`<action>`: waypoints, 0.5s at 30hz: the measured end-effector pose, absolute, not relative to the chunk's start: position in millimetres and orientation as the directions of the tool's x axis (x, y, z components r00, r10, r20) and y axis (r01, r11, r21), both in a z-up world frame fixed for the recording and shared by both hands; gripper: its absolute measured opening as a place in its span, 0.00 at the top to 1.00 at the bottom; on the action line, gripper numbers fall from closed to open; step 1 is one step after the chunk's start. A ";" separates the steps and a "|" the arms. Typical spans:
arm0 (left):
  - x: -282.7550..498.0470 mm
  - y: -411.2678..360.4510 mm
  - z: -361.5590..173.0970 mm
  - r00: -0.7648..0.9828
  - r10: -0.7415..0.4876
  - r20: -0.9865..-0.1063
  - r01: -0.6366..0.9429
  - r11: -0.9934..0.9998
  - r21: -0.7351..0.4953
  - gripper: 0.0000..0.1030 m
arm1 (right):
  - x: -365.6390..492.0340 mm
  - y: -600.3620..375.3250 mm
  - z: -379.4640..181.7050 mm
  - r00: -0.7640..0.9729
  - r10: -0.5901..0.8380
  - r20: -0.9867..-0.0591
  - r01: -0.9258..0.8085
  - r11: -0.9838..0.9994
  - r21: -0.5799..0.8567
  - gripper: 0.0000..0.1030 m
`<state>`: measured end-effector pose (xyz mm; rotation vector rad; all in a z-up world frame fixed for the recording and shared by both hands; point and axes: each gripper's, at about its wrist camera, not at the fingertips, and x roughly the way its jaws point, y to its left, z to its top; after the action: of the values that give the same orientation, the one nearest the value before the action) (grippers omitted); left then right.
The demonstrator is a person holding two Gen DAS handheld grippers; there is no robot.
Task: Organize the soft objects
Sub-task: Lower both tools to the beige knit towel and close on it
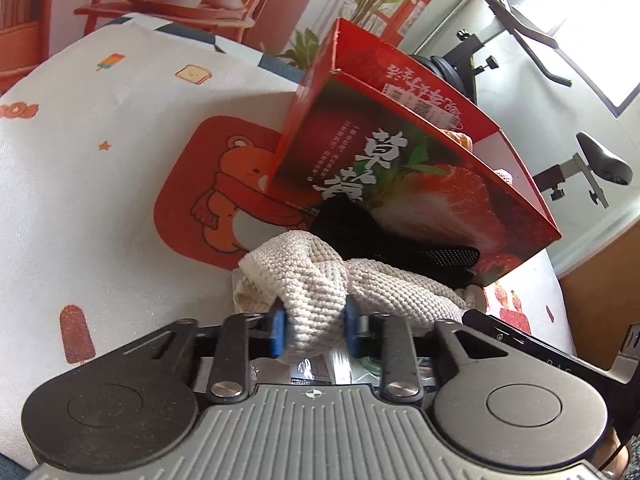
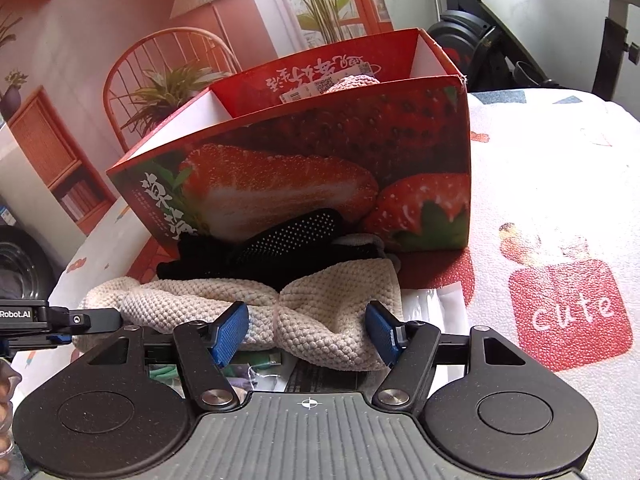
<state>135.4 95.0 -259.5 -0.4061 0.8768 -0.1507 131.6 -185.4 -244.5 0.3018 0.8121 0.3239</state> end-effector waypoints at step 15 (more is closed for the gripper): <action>113.2 88.1 -248.7 0.630 -0.329 -0.703 0.043 0.919 -0.392 0.84 | 116.6 -192.2 -235.4 0.625 0.432 -0.650 -0.172 0.889 0.425 0.55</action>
<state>113.2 88.1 -248.7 -0.3565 0.8669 -0.2186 116.6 -192.2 -235.4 0.3391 0.8281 0.3543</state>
